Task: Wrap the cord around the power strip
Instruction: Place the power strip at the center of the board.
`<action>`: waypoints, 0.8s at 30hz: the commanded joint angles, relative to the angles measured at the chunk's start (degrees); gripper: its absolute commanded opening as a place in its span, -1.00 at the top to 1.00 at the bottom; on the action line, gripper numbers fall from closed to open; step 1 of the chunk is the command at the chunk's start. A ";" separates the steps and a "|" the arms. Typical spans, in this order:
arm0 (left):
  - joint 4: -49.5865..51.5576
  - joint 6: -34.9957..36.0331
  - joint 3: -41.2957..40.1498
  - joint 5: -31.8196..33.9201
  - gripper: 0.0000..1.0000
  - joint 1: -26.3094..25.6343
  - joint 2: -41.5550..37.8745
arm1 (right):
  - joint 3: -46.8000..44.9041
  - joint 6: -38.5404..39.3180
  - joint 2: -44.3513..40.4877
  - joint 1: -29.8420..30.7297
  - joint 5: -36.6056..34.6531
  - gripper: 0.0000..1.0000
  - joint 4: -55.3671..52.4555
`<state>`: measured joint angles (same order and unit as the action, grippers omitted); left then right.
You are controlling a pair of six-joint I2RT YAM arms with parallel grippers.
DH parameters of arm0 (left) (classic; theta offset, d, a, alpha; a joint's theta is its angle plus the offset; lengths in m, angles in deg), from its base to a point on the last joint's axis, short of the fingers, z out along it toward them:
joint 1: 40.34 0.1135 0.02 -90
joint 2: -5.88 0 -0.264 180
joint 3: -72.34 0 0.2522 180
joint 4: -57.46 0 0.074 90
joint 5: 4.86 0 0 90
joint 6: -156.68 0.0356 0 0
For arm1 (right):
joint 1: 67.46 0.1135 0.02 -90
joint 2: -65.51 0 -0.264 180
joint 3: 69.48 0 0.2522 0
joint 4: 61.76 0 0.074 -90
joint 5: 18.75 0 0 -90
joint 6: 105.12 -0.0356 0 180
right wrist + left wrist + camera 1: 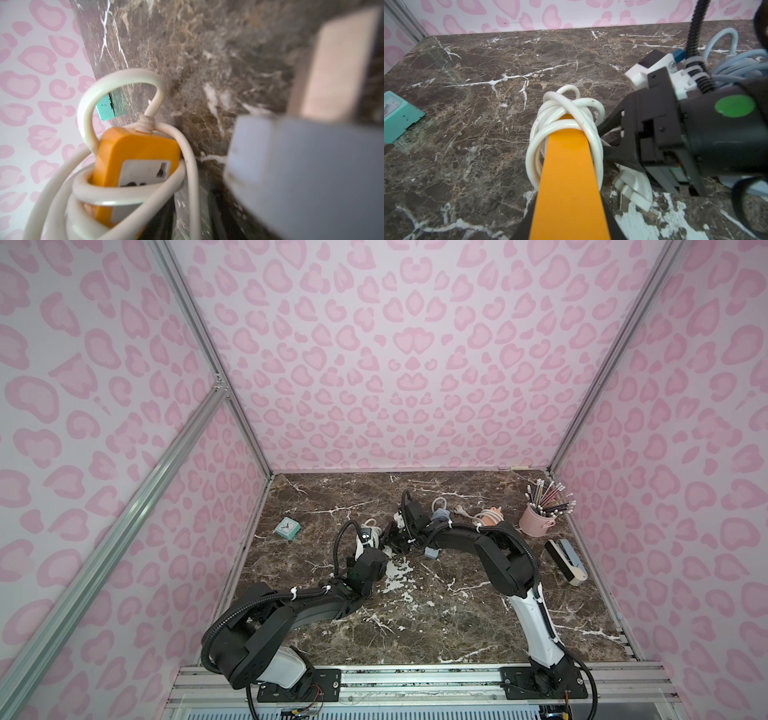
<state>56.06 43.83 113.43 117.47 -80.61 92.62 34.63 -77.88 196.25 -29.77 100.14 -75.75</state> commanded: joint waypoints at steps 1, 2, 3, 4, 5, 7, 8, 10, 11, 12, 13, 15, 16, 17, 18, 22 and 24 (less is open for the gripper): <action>5.35 -0.48 -0.41 -15.81 0.95 -0.60 1.69 | 0.38 3.52 -1.52 0.11 6.27 0.09 1.06; 5.51 -0.66 -0.47 -15.99 0.95 -0.60 1.77 | -0.16 3.89 -1.99 -0.06 6.44 0.04 0.48; 5.62 -0.70 -0.53 -16.29 0.95 -0.59 1.66 | -1.03 4.17 -2.82 -0.32 6.66 0.00 0.17; 5.83 -0.79 -0.65 -16.34 0.95 -0.55 1.44 | -1.90 4.43 -3.52 -0.58 6.80 -0.03 -0.17; 5.92 -0.89 -0.83 -16.57 0.95 -0.56 0.83 | -2.68 4.92 -4.47 -0.84 6.78 -0.06 -0.80; 6.23 -1.12 -1.21 -16.69 0.95 -0.55 -0.18 | -3.53 6.37 -6.06 -1.10 6.62 -0.10 -2.93; 6.20 -1.14 -1.43 -16.91 0.95 -0.59 -0.50 | -3.93 7.04 -6.93 -1.22 6.32 -0.12 -3.77; 6.28 -1.32 -1.60 -17.21 0.95 -0.59 -0.48 | -4.01 8.43 -8.26 -1.27 5.67 -0.18 -5.31; 6.28 -1.25 -1.56 -17.46 0.95 -0.55 -0.26 | -3.59 9.29 -8.64 -1.24 4.98 -0.22 -6.42; 6.56 -1.25 -1.40 -17.51 0.95 -0.59 0.07 | -2.99 10.02 -8.74 -1.14 4.39 -0.27 -7.32; 6.71 -1.23 -1.25 -17.49 0.95 -0.57 0.32 | -2.13 10.50 -8.51 -1.13 3.97 -0.32 -8.31; 6.95 -1.47 -1.12 -17.15 0.95 -0.57 0.62 | -1.53 10.35 -8.22 -1.10 2.83 -0.36 -9.08; 7.20 -1.57 -0.98 -17.00 0.95 -0.59 0.84 | -1.95 9.68 -8.52 -1.30 2.24 -0.38 -8.96; 7.54 -1.73 -0.79 -16.79 0.95 -0.60 0.89 | -2.73 9.17 -9.09 -1.51 1.56 -0.39 -8.78; 7.68 -1.91 -0.85 -16.50 0.95 -0.53 0.67 | -3.48 8.99 -9.83 -1.65 0.24 -0.39 -8.91; 8.22 -2.57 -0.86 -15.87 0.95 -0.42 0.51 | -4.22 10.77 -13.18 -1.73 -4.43 -0.39 -10.69; 8.39 -2.48 -0.54 -16.00 0.95 -0.42 0.96 | -4.49 10.12 -13.92 -1.58 -3.46 -0.39 -9.38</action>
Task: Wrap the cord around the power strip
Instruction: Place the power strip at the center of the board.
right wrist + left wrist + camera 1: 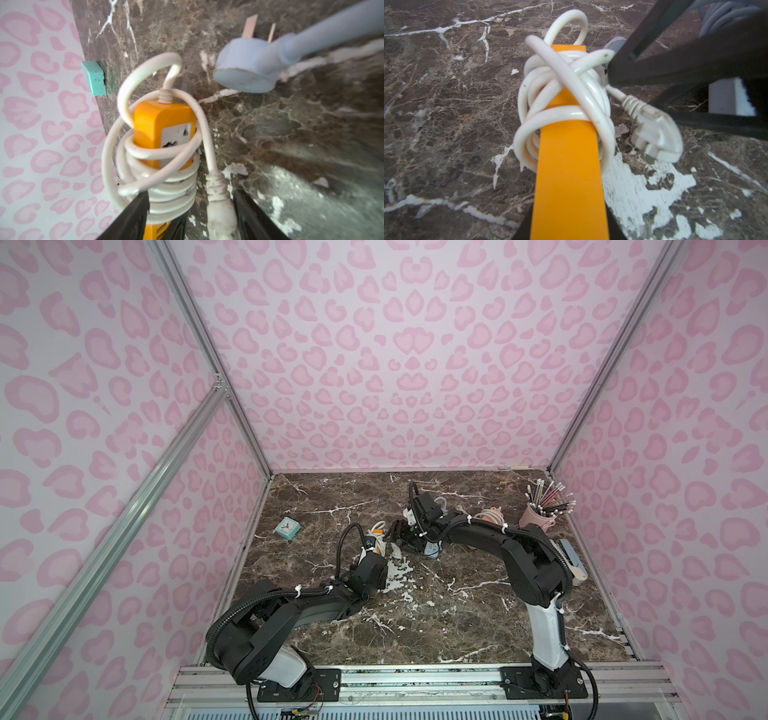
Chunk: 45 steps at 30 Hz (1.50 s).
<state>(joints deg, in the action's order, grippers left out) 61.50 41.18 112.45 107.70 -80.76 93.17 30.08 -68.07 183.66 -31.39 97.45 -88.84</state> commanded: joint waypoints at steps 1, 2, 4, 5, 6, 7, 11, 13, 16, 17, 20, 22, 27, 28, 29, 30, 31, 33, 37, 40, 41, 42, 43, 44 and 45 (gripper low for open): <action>2.95 0.26 0.46 -6.38 0.95 -0.26 0.59 | 0.52 0.43 -1.36 0.44 -0.71 -0.39 3.77; 3.18 0.27 0.57 -6.40 0.95 -0.25 0.76 | 1.48 0.76 -0.97 0.96 -0.73 -0.40 3.34; 3.08 0.11 0.53 -6.33 0.95 -0.27 0.54 | 3.63 0.97 0.64 2.03 -0.21 -0.42 2.23; 3.16 0.07 0.54 -6.22 0.95 -0.27 0.49 | 4.18 0.49 1.48 2.37 0.03 -0.42 2.26; 3.23 0.03 0.49 -6.16 0.95 -0.26 0.36 | 4.29 -0.25 2.36 2.57 0.15 -0.42 3.10; 3.22 0.00 0.43 -6.05 0.95 -0.27 0.36 | 4.54 -0.73 3.18 2.77 0.19 -0.43 3.77; 3.53 -0.06 0.47 -6.13 0.92 -0.29 0.01 | 7.31 -0.28 7.07 3.47 -0.62 -0.42 2.58; 3.65 0.01 0.49 -6.13 0.85 -0.32 -0.46 | 8.05 0.28 8.11 3.94 -1.28 -0.37 1.87; 4.66 0.16 1.02 -6.30 0.60 -0.23 -1.82 | 7.36 0.43 8.42 4.18 -1.71 -0.29 1.80; 5.15 0.18 1.35 -6.60 0.43 -0.27 -2.84 | 6.67 0.59 8.26 4.14 -1.91 -0.27 1.96; 8.02 0.35 3.09 -7.63 0.05 -0.20 -6.68 | 5.19 1.15 7.76 3.59 -2.03 -0.25 2.33; 10.26 0.52 4.48 -8.00 -0.09 -0.02 -10.01 | 4.82 1.94 7.37 3.26 -2.17 -0.25 2.28; 15.10 1.65 7.25 -10.29 -0.52 1.71 -15.78 | 6.13 3.46 7.93 3.15 -2.22 -0.28 1.11; 16.23 1.82 7.84 -10.50 -0.53 2.11 -16.69 | 6.30 3.34 7.98 3.17 -1.84 -0.31 1.11; 17.11 1.93 8.01 -10.68 -0.53 2.50 -17.75 | 6.67 3.45 7.85 3.13 -1.64 -0.35 0.96; 17.60 1.94 8.10 -10.97 -0.53 3.20 -19.10 | 7.17 3.65 7.51 3.26 -1.58 -0.44 0.24; 17.69 2.07 7.93 -11.65 -0.53 4.14 -20.27 | 7.45 3.64 6.95 3.33 -1.66 -0.52 -0.31; 17.63 2.44 7.88 -12.99 -0.52 6.09 -21.65 | 7.04 3.06 5.69 3.30 -1.76 -0.67 -0.99; 15.73 3.76 8.09 -14.36 -0.48 8.35 -20.66 | 4.62 0.26 3.58 3.20 -0.65 -0.92 -1.99; 13.87 4.11 8.32 -15.15 -0.47 9.11 -19.44 | 3.21 -1.22 1.89 3.12 -0.49 -0.94 -3.30; 12.92 4.13 8.27 -15.69 -0.47 9.35 -19.10 | 2.91 -1.41 1.61 3.04 0.13 -0.94 -3.82; 11.82 4.23 8.26 -16.33 -0.46 9.55 -18.51 | 2.87 -1.38 1.67 2.95 0.66 -0.94 -4.81; 11.17 4.24 8.34 -16.74 -0.46 9.79 -17.55 | 2.88 -1.08 1.73 2.72 0.70 -0.94 -6.23; 10.48 4.44 8.24 -17.13 -0.44 9.87 -16.62 | 2.76 -0.93 1.72 2.43 0.90 -0.94 -7.19; 9.79 4.48 8.26 -17.63 -0.42 10.05 -15.50 | 2.26 -1.01 1.45 2.08 1.12 -0.94 -7.59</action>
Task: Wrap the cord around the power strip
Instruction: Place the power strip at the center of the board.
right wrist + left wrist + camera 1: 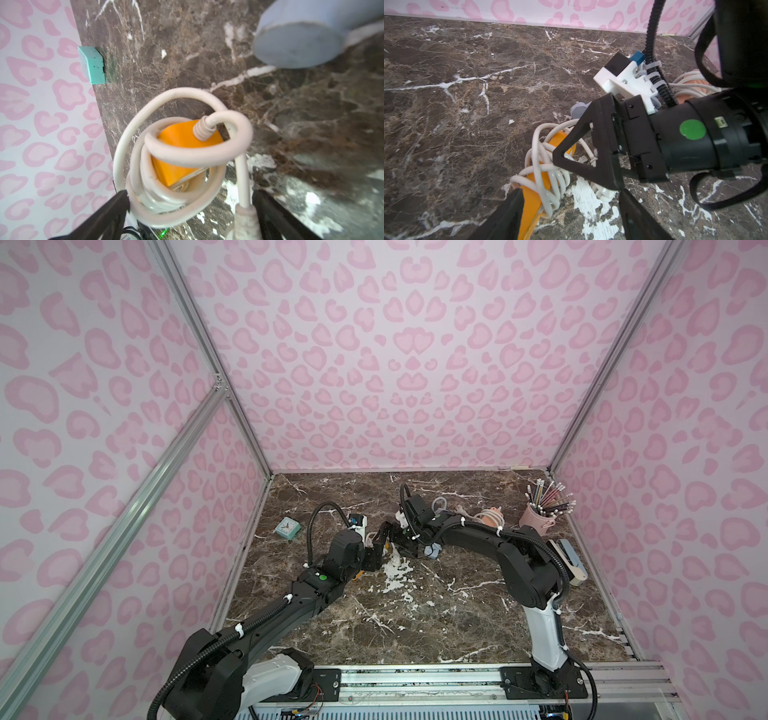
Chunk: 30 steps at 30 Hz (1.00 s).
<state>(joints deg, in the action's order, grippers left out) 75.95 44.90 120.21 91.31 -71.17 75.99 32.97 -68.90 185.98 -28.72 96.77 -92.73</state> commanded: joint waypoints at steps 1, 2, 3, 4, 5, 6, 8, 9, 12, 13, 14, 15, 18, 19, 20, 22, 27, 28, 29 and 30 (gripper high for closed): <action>-5.07 0.75 0.45 -1.54 -0.41 0.65 2.44 | -1.15 -0.06 -1.43 -0.81 1.41 -0.94 -3.80; -5.88 0.70 0.34 -2.03 -0.40 0.76 3.03 | -1.25 0.36 -2.09 -0.99 0.44 -0.94 -4.45; -6.42 0.56 0.20 -2.34 -0.39 0.86 3.40 | -0.96 1.04 -2.58 -1.16 -0.65 -0.94 -5.22; -6.83 0.46 0.34 -2.49 -0.38 0.94 3.52 | -0.47 1.85 -2.78 -1.16 -1.89 -0.94 -6.41; -7.21 0.46 0.35 -2.65 -0.38 0.95 3.63 | 0.33 2.98 -2.87 -1.32 -3.64 -0.94 -7.91; -7.33 0.57 0.35 -2.66 -0.38 1.02 3.83 | 0.91 3.97 -2.82 -1.47 -5.18 -0.94 -9.23; -7.35 0.98 0.58 -2.90 -0.38 1.37 4.22 | 1.98 5.54 -2.60 -1.65 -7.85 -0.94 -10.77; -7.11 1.28 0.68 -3.06 -0.37 1.60 4.25 | 1.89 5.85 -2.78 -1.74 -7.29 -0.94 -9.92; -6.81 1.64 0.59 -3.27 -0.38 1.94 2.94 | 2.89 6.48 -3.30 -1.65 -7.62 -0.94 -9.14; -6.55 1.81 0.69 -3.25 -0.38 2.00 2.03 | 4.23 7.44 -3.31 -1.62 -8.81 -0.94 -10.08; -6.49 1.95 0.75 -3.20 -0.39 2.00 1.13 | 5.77 8.66 -3.22 -1.53 -10.77 -0.94 -11.53; -6.30 2.28 0.96 -3.19 -0.40 2.01 -0.17 | 7.87 10.33 -3.21 -1.26 -13.96 -0.95 -13.51; -6.34 4.45 1.60 -3.16 -0.43 2.00 -5.11 | 10.24 15.97 -4.91 -0.36 -23.41 -0.94 -15.01; -7.22 5.40 1.37 -2.68 -0.44 2.01 -7.42 | 8.85 18.05 -6.60 -0.01 -26.39 -0.94 -13.55; -8.32 6.35 0.78 -2.15 -0.46 2.00 -9.52 | 6.61 19.63 -8.49 0.28 -29.32 -0.94 -11.47; -12.91 8.96 -1.84 -0.08 -0.49 2.00 -14.70 | -1.07 22.68 -14.45 0.20 -34.41 -0.94 -3.55; -24.77 20.33 -6.63 9.70 -0.70 2.08 -19.81 | -32.86 41.60 -35.48 -0.60 -45.58 -0.94 32.50; -24.33 21.33 -5.17 15.25 -0.73 2.29 -18.36 | -40.69 48.80 -39.68 -1.15 -46.92 -0.94 43.27; -24.28 22.05 -4.16 19.43 -0.73 2.83 -17.18 | -46.76 54.11 -42.49 -2.66 -46.62 -0.94 51.49; -26.24 22.02 -4.15 24.94 -0.74 3.64 -15.87 | -51.39 56.66 -44.82 -5.16 -46.78 -0.94 56.85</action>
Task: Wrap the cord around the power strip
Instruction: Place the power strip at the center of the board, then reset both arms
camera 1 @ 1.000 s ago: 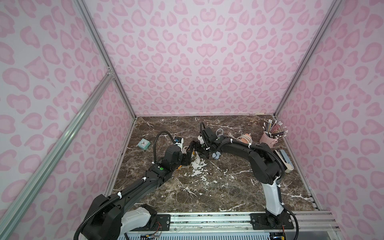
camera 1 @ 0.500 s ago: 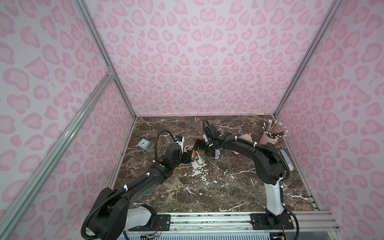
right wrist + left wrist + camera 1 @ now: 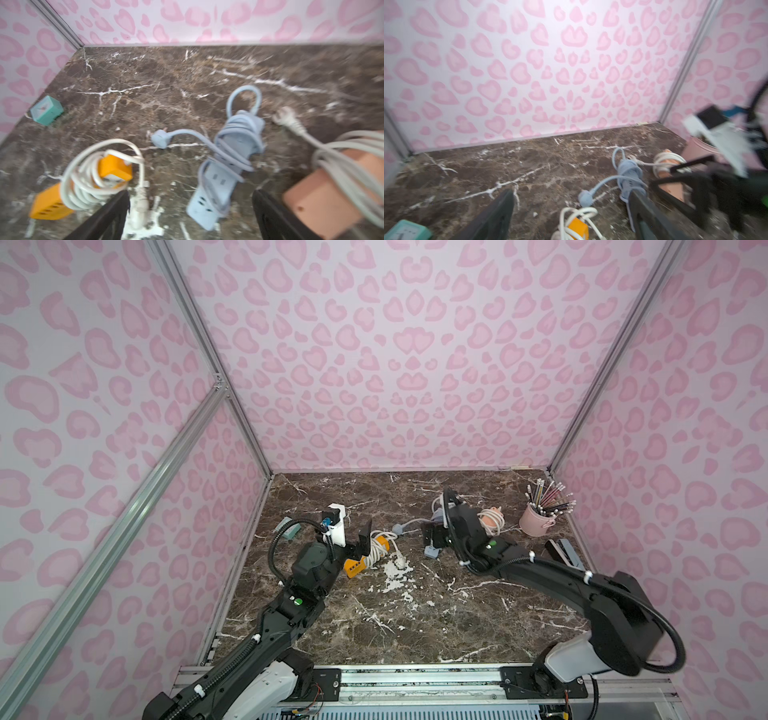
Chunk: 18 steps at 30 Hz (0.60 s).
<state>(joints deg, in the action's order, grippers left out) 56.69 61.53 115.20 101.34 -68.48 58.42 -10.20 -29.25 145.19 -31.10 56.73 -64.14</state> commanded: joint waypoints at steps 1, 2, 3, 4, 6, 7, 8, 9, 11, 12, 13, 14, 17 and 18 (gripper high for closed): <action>-11.12 4.67 -0.42 18.64 -0.76 2.58 2.56 | -10.80 16.30 -5.41 -6.63 -6.92 -0.94 29.26; -13.73 3.56 -1.72 19.77 -0.76 4.51 3.27 | -11.66 14.47 -6.36 -10.47 -6.71 -0.94 27.47; -15.46 1.43 -2.80 20.61 -0.75 7.04 4.24 | -12.62 12.03 -7.16 -15.10 -7.39 -0.94 24.75; -16.80 -0.59 -3.84 21.61 -0.74 9.18 5.29 | -14.71 10.19 -7.66 -19.53 -7.98 -0.94 25.50; -20.16 -2.38 -6.10 24.10 -0.73 11.84 8.21 | -19.83 8.70 -8.26 -25.73 -9.88 -0.94 30.40; -22.96 -2.78 -7.43 24.96 -0.73 12.96 10.30 | -22.31 8.34 -8.49 -28.01 -10.18 -0.94 33.36; -24.90 -2.93 -8.26 24.45 -0.73 14.12 12.35 | -24.36 8.56 -8.28 -29.75 -8.82 -0.94 36.36; -25.94 -2.79 -8.57 22.99 -0.73 15.29 14.73 | -26.06 8.55 -7.67 -31.24 -7.25 -0.94 39.40; -30.46 -2.15 -9.93 21.19 -0.76 16.58 18.86 | -27.25 9.78 -5.66 -31.88 -6.58 -0.94 41.56; -32.33 -2.86 -10.27 16.73 -0.78 18.04 21.02 | -28.16 9.83 -4.23 -32.05 -7.31 -0.93 43.64; -34.27 -3.45 -10.42 10.14 -0.77 19.52 23.33 | -29.73 9.89 -2.82 -32.42 -6.45 -0.93 47.69; -34.31 -2.61 -9.63 5.71 -0.72 20.36 25.56 | -30.65 10.45 -1.59 -32.62 -5.00 -0.93 50.67; -34.01 5.14 -5.90 -1.57 -0.76 20.51 30.93 | -32.57 11.33 4.05 -32.82 -2.84 -0.93 57.80; -34.79 7.45 -5.99 -3.44 -0.87 20.49 31.17 | -34.11 11.43 6.79 -32.81 -2.49 -0.94 63.38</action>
<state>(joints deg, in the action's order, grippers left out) 28.87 62.47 108.25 107.99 -48.18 88.38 -42.42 -19.39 148.34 -63.85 51.75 -16.03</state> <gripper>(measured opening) 0.902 0.966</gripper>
